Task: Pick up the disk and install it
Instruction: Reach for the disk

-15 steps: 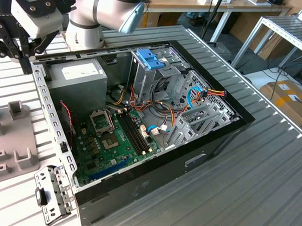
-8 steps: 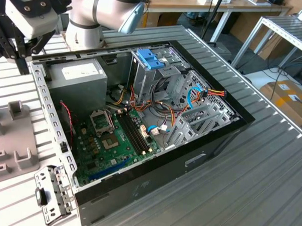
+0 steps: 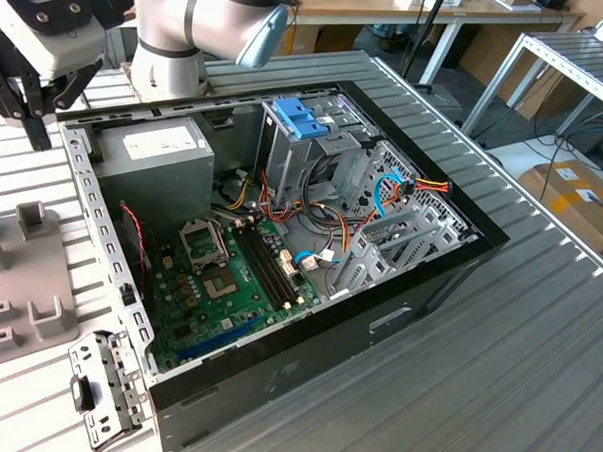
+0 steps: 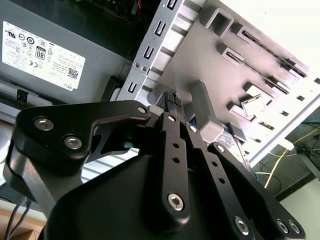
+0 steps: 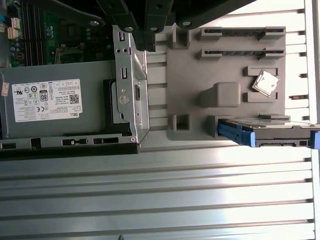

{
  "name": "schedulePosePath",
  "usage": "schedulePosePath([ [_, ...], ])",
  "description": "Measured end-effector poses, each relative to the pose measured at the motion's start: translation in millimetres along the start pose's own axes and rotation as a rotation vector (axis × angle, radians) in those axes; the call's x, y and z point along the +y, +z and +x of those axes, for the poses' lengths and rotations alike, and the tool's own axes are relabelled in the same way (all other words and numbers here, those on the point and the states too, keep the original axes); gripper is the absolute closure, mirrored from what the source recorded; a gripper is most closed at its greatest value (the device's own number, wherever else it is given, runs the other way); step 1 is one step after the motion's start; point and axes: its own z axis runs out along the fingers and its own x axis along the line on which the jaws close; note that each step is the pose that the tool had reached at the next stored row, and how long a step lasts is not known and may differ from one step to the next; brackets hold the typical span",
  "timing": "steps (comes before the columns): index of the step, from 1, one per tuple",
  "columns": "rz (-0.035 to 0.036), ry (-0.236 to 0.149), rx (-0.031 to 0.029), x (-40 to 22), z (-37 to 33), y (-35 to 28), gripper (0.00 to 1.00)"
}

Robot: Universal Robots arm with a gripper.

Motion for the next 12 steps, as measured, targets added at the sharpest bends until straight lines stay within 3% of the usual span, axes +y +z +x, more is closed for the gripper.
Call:
schedulePosePath([
  [12,0.0,0.0,0.0,-0.6,8.0,-0.2,0.89],
])
